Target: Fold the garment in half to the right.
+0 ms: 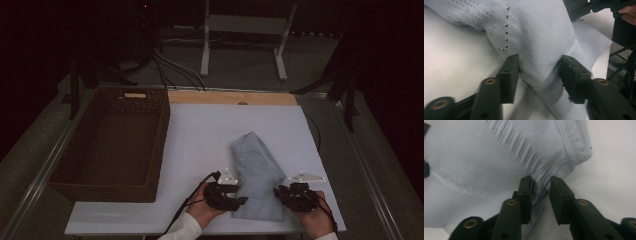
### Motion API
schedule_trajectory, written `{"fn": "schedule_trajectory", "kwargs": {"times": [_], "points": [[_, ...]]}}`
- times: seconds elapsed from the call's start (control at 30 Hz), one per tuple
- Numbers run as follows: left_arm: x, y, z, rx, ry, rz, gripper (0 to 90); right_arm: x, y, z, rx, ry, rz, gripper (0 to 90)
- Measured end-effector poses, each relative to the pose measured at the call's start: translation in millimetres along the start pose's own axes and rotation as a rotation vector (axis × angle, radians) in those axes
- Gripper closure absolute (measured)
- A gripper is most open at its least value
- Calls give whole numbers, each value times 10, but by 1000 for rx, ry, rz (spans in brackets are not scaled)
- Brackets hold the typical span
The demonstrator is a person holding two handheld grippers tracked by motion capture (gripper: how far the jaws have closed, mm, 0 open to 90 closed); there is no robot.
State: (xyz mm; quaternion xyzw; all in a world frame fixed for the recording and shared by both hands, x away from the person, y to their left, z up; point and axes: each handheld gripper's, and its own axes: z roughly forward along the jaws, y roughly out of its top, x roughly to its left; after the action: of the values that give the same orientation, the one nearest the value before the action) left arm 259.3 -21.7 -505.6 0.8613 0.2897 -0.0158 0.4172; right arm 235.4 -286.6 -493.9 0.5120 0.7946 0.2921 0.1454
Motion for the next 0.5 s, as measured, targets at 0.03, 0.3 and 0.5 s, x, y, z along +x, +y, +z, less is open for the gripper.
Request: {"fn": "schedule_trajectory", "kwargs": {"times": [0.03, 0.3, 0.5], "points": [[0, -3, 2, 1, 1, -3, 552, 6, -5, 7, 4, -4, 2, 689], [-39, -5, 3, 16, 17, 11, 765, 14, 4, 40, 24, 2, 14, 736], [-20, -6, -38, 17, 34, 16, 801, 3, 55, 79, 29, 17, 18, 789]]}}
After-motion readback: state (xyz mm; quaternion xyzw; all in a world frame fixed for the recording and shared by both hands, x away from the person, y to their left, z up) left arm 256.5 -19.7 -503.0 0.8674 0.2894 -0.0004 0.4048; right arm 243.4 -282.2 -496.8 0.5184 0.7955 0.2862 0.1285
